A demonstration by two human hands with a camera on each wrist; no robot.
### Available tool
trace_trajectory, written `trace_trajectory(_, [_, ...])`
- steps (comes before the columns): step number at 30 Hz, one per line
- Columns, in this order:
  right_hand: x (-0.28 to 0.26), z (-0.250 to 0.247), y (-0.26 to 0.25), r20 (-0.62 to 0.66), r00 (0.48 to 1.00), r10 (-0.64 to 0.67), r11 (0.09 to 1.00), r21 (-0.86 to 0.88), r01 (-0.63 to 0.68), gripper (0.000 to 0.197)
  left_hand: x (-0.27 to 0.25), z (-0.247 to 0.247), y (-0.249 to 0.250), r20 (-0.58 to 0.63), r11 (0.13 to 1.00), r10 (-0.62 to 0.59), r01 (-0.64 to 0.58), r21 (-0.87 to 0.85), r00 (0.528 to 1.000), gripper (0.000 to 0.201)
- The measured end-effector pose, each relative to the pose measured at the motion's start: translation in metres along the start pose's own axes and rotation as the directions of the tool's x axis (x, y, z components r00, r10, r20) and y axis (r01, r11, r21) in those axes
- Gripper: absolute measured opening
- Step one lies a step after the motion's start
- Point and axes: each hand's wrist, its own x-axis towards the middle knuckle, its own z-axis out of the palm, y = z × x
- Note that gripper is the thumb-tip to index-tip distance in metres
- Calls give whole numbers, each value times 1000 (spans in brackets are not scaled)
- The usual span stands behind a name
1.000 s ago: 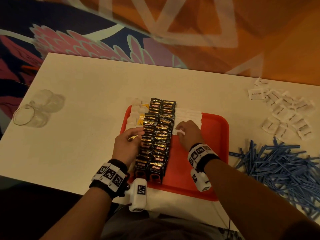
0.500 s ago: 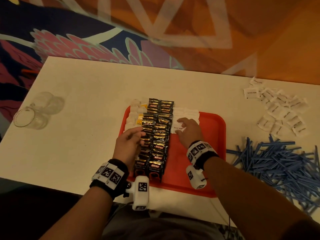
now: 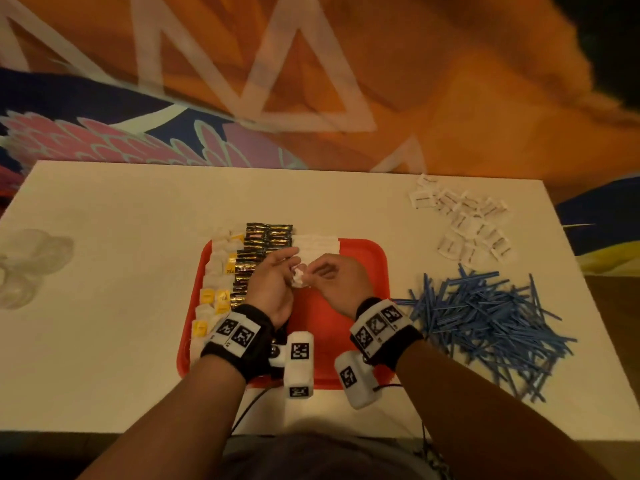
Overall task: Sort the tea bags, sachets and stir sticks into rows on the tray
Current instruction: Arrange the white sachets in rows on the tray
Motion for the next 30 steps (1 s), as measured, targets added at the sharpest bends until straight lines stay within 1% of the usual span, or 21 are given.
trace_trajectory(2, [-3, -10, 1, -40, 999, 33, 999, 10, -33, 22, -3, 7, -2, 41, 1000, 12, -12, 11, 999, 45])
trace_trajectory(3, [-5, -14, 1, -37, 998, 45, 999, 16, -45, 25, -5, 10, -3, 62, 1000, 17, -17, -1, 998, 43])
trace_trajectory(6, [-9, -19, 4, -23, 995, 96, 994, 50, -94, 23, -9, 15, -6, 136, 999, 37, -37, -4, 990, 36])
trace_trajectory(10, [-14, -26, 2, -86, 988, 127, 984, 137, -115, 26, -13, 17, -10, 180, 982, 70, -99, 158, 981, 33])
trace_trajectory(11, [-15, -29, 0, -96, 987, 130, 981, 158, -114, 27, -13, 15, -11, 199, 965, 81, -127, 229, 977, 32])
trace_trajectory(14, [-16, -36, -6, -107, 986, 131, 976, 186, -110, 28, -17, 11, -13, 252, 874, 111, -215, 435, 961, 24])
trace_trajectory(16, [-16, -39, -7, -128, 982, 141, 966, 235, -108, 30, -22, 11, -13, 275, 831, 130, -256, 494, 953, 20])
trace_trajectory(19, [-17, -41, -9, -116, 979, 165, 950, 286, -127, 30, -28, 12, -11, 309, 816, 141, -287, 502, 940, 20])
trace_trajectory(22, [-21, -40, -6, -61, 980, 190, 940, 300, -164, 30, -27, 12, -11, 262, 791, 204, -317, 524, 943, 16])
trace_trajectory(26, [-27, -37, -1, 20, 969, 248, 922, 301, -242, 29, -22, 12, -10, 166, 851, 206, -260, 456, 964, 7])
trace_trajectory(27, [-28, -37, 0, 21, 966, 256, 920, 301, -250, 30, -22, 12, -9, 151, 861, 205, -252, 443, 967, 6])
trace_trajectory(30, [-30, -37, 2, -24, 963, 270, 907, 341, -246, 29, -21, 11, -9, 119, 873, 211, -242, 424, 970, 16])
